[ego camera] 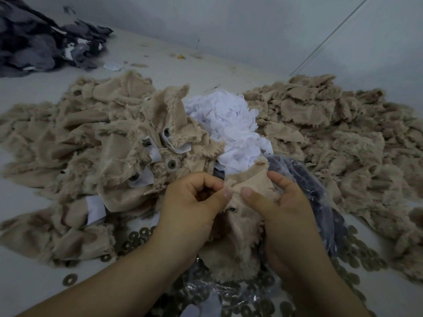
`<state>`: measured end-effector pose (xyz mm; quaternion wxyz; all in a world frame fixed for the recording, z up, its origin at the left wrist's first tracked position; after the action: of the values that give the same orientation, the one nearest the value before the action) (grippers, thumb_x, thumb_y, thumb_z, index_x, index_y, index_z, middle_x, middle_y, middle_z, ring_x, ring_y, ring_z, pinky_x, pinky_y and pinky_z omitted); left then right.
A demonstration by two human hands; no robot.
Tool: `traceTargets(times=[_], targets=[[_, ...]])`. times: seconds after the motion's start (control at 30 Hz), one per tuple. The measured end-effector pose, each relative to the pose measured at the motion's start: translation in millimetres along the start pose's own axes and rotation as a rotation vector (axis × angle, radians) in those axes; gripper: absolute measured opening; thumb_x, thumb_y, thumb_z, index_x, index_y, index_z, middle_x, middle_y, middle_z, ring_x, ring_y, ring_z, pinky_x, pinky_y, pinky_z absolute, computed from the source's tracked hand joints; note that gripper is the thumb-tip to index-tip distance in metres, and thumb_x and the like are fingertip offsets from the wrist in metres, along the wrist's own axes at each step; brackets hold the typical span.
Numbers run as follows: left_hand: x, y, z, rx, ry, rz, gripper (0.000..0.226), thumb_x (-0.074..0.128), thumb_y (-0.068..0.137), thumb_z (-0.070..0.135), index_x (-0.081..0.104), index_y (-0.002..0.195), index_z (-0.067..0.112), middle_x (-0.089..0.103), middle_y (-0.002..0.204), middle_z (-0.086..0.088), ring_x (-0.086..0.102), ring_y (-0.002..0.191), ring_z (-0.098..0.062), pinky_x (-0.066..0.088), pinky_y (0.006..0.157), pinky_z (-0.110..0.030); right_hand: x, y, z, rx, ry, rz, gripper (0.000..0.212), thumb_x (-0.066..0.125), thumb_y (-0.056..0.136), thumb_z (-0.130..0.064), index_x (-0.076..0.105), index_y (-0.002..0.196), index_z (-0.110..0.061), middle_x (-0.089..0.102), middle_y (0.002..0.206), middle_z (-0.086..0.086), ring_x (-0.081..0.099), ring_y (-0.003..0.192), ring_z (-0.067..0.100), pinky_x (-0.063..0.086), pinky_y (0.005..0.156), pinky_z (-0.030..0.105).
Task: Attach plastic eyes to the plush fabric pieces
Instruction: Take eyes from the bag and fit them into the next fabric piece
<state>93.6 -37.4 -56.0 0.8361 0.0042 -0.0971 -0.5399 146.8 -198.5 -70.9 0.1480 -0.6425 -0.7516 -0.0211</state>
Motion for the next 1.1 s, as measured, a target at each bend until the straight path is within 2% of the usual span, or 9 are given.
traceTargets(times=[0.13,0.23,0.3,0.43,0.6,0.7,0.8,0.93,1.1], targets=[[-2,0,-2,0.008,-0.036,0.028,0.026,0.074,0.081,0.0,0.072,0.067,0.023,0.067,0.07,-0.002,0.061,0.068,-0.017,0.051,0.064,-0.028,5,2,4,0.05,0.039,-0.051,0.052,0.073,0.084,0.002,0.054,0.131,-0.01,0.075,0.108,0.014,0.075,0.093,0.032,0.061,0.074,0.042],[0,-2,4,0.059,-0.04,0.028,0.033,0.073,0.08,-0.004,0.073,0.067,0.027,0.072,0.078,0.004,0.066,0.074,-0.013,0.054,0.068,-0.025,13,0,4,0.095,0.077,-0.135,0.043,0.073,0.077,-0.001,0.063,0.119,-0.001,0.075,0.105,0.02,0.074,0.093,0.036,0.062,0.072,0.041],[3,-3,10,0.103,-0.045,0.009,0.032,0.073,0.079,-0.005,0.074,0.068,0.026,0.073,0.083,0.005,0.069,0.078,-0.01,0.054,0.07,-0.021,17,-3,5,0.133,0.109,-0.178,0.045,0.074,0.068,-0.015,0.069,0.109,0.003,0.074,0.104,0.024,0.073,0.095,0.038,0.062,0.078,0.044],[6,-6,16,0.157,-0.085,-0.016,0.015,0.074,0.074,0.001,0.074,0.071,0.015,0.074,0.085,0.002,0.07,0.081,-0.011,0.054,0.073,-0.02,25,-8,6,0.177,0.085,-0.243,0.034,0.071,0.077,-0.026,0.077,0.098,0.0,0.075,0.105,0.021,0.073,0.101,0.034,0.058,0.09,0.046],[3,-4,8,0.106,-0.064,0.005,0.025,0.072,0.079,-0.008,0.07,0.067,0.014,0.072,0.085,0.004,0.068,0.081,-0.01,0.054,0.072,-0.021,28,-9,6,0.183,0.17,-0.255,0.028,0.067,0.077,-0.017,0.076,0.093,0.004,0.075,0.103,0.024,0.074,0.095,0.033,0.062,0.073,0.034],[4,-3,2,0.044,-0.074,-0.004,0.011,0.073,0.075,0.013,0.066,0.067,0.013,0.069,0.08,-0.002,0.064,0.074,-0.015,0.055,0.066,-0.025,23,-6,4,0.117,0.073,-0.231,0.028,0.067,0.077,-0.022,0.079,0.092,-0.003,0.076,0.101,0.019,0.075,0.095,0.031,0.063,0.077,0.035],[6,0,-4,-0.011,-0.03,-0.013,0.026,0.078,0.071,0.032,0.063,0.067,0.011,0.067,0.08,-0.022,0.061,0.068,-0.025,0.055,0.063,-0.04,21,-6,0,0.042,-0.041,-0.211,0.031,0.067,0.078,-0.027,0.079,0.098,-0.007,0.077,0.102,0.015,0.074,0.098,0.03,0.061,0.084,0.04],[8,4,-17,-0.106,-0.15,-0.018,0.021,0.07,0.087,0.014,0.067,0.067,0.01,0.066,0.075,-0.019,0.061,0.07,-0.027,0.054,0.062,-0.031,15,-4,2,0.049,-0.08,-0.165,0.034,0.067,0.076,-0.031,0.077,0.099,-0.009,0.078,0.1,0.012,0.075,0.096,0.028,0.06,0.083,0.042],[9,4,-21,-0.101,-0.291,-0.014,0.014,0.07,0.081,0.012,0.068,0.067,0.006,0.063,0.085,-0.019,0.059,0.08,-0.029,0.054,0.075,-0.036,14,-4,4,0.063,-0.033,-0.134,0.021,0.061,0.092,-0.02,0.079,0.094,-0.011,0.077,0.103,0.012,0.074,0.098,0.027,0.058,0.084,0.041]])
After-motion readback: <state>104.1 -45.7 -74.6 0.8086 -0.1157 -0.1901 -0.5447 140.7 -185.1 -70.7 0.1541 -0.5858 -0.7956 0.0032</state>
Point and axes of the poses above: each hand's wrist, its own y-axis towards the middle knuckle, its own x-axis out of the palm, z = x × y, the point moved 10 cm from there along y, towards the middle knuckle
